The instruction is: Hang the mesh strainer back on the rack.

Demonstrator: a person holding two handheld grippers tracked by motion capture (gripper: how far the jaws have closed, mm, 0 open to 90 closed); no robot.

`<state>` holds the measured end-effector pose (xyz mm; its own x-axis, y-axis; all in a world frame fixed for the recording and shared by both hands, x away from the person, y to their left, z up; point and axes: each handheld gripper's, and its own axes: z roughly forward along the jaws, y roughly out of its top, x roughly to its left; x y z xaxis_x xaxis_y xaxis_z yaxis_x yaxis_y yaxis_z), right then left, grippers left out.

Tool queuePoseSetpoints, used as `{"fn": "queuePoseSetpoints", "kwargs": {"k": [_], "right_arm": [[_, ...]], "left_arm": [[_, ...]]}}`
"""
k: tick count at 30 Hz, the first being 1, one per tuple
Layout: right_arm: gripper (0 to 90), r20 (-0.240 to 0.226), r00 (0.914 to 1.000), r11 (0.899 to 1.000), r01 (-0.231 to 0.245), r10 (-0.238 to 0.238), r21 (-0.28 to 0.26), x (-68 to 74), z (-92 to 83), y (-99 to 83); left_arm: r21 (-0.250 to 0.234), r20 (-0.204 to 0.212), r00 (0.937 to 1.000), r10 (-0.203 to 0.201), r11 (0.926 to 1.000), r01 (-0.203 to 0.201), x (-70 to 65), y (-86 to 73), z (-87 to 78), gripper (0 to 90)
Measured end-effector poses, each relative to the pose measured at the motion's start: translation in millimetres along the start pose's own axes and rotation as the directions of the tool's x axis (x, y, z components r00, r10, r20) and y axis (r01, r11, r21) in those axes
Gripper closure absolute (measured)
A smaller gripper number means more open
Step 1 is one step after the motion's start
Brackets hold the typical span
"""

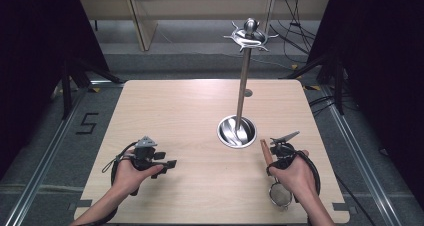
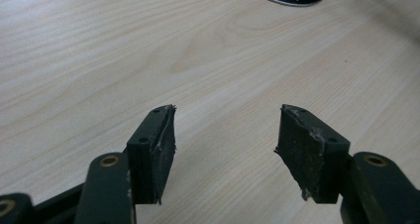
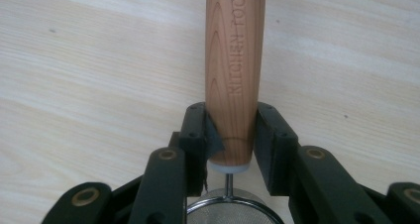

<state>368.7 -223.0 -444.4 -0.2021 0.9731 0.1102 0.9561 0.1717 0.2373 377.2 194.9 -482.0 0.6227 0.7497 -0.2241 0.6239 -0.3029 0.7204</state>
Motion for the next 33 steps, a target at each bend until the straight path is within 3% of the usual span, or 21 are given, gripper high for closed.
{"fn": "queuePoseSetpoints", "kwargs": {"k": [4, 5, 6, 7, 8, 10, 15, 16, 17, 18, 19, 22, 24, 27, 28, 29, 33], "right_arm": [[69.1, -0.008, 0.9988, 0.997, 0.048, -0.048, -0.065, -1.6, -7.2, -5.6], [69.2, -0.026, 0.9990, 0.996, 0.035, -0.037, -0.083, -0.5, -9.9, -6.8], [69.1, -0.013, 0.9978, 0.989, 0.063, -0.066, -0.131, -3.1, -12.6, -8.9], [69.1, -0.013, 0.9978, 0.989, 0.063, -0.066, -0.131, -3.1, -12.6, -8.9], [69.1, -0.031, 0.9949, 0.984, 0.090, -0.096, -0.155, -5.5, -14.7, -10.5], [69.1, -0.050, 0.9960, 0.978, 0.063, -0.074, -0.199, -5.4, -18.7, -13.3], [69.2, -0.057, 0.9961, 0.966, 0.052, -0.068, -0.253, -8.7, -22.8, -15.7], [69.1, -0.063, 0.9921, 0.949, 0.085, -0.109, -0.305, -11.7, -24.4, -16.6], [69.1, -0.063, 0.9921, 0.949, 0.085, -0.109, -0.305, -11.7, -24.4, -16.6], [69.1, -0.064, 0.9898, 0.940, 0.099, -0.127, -0.326, -13.5, -25.4, -17.0], [69.2, -0.032, 0.9865, 0.927, 0.139, -0.160, -0.349, -17.5, -24.3, -17.5], [69.2, -0.050, 0.9904, 0.929, 0.103, -0.129, -0.356, -16.7, -27.8, -19.9], [69.1, -0.046, 0.9869, 0.917, 0.126, -0.155, -0.379, -18.4, -27.3, -20.3], [69.1, -0.038, 0.9848, 0.912, 0.142, -0.170, -0.384, -18.8, -28.1, -20.8], [69.2, -0.047, 0.9844, 0.915, 0.139, -0.169, -0.379, -18.1, -28.7, -20.9], [69.2, -0.039, 0.9828, 0.903, 0.150, -0.181, -0.402, -18.6, -30.2, -20.4], [69.2, -0.025, 0.9821, 0.891, 0.159, -0.187, -0.425, -18.6, -34.4, -19.7]], "left_arm": [[-0.002, -0.004, 1.0000, -0.001, 1.0000, 0.001, 0.5, -0.2, 0.1, 38.5], [-0.002, -0.002, 1.0000, -0.001, 1.0000, 0.001, 0.6, -0.1, 0.2, 38.6], [-0.001, -0.008, 1.0000, -0.002, 1.0000, 0.002, 0.2, 0.0, -0.1, 38.5], [-0.008, -0.010, 0.9999, -0.011, 0.9999, 0.011, -0.6, 0.0, 0.2, 38.5], [-0.009, -0.010, 0.9999, -0.012, 0.9999, 0.011, -0.6, 0.1, 0.2, 38.5], [-0.005, -0.006, 1.0000, -0.005, 1.0000, 0.005, 0.8, 0.0, 0.1, 38.6], [-0.014, -0.004, 0.9999, -0.014, 0.9998, 0.014, 0.2, -0.1, 0.5, 38.6], [-0.013, -0.003, 0.9999, -0.011, 0.9999, 0.011, 0.6, -0.1, 0.4, 38.6], [-0.013, -0.003, 0.9999, -0.011, 0.9999, 0.011, 0.6, -0.1, 0.4, 38.6], [-0.013, -0.003, 0.9999, -0.012, 0.9998, 0.012, 0.6, -0.1, 0.3, 38.6], [-0.006, -0.004, 1.0000, -0.003, 1.0000, 0.003, 1.5, 0.0, -0.1, 38.6], [-0.001, -0.010, 0.9999, -0.001, 1.0000, 0.001, 1.6, 0.2, -0.8, 38.6], [-0.007, -0.002, 1.0000, -0.005, 1.0000, 0.005, 2.2, 0.2, -0.5, 38.6], [-0.010, -0.004, 1.0000, -0.005, 0.9999, 0.005, 2.4, 0.3, -0.4, 38.6], [-0.011, -0.004, 1.0000, -0.003, 0.9999, 0.003, 2.7, 0.3, -0.5, 38.6], [-0.013, -0.006, 1.0000, -0.005, 0.9999, 0.005, 2.7, 0.3, -0.5, 38.5], [-0.018, -0.003, 0.9999, -0.014, 0.9998, 0.014, 2.6, 0.3, -0.2, 38.6]]}}
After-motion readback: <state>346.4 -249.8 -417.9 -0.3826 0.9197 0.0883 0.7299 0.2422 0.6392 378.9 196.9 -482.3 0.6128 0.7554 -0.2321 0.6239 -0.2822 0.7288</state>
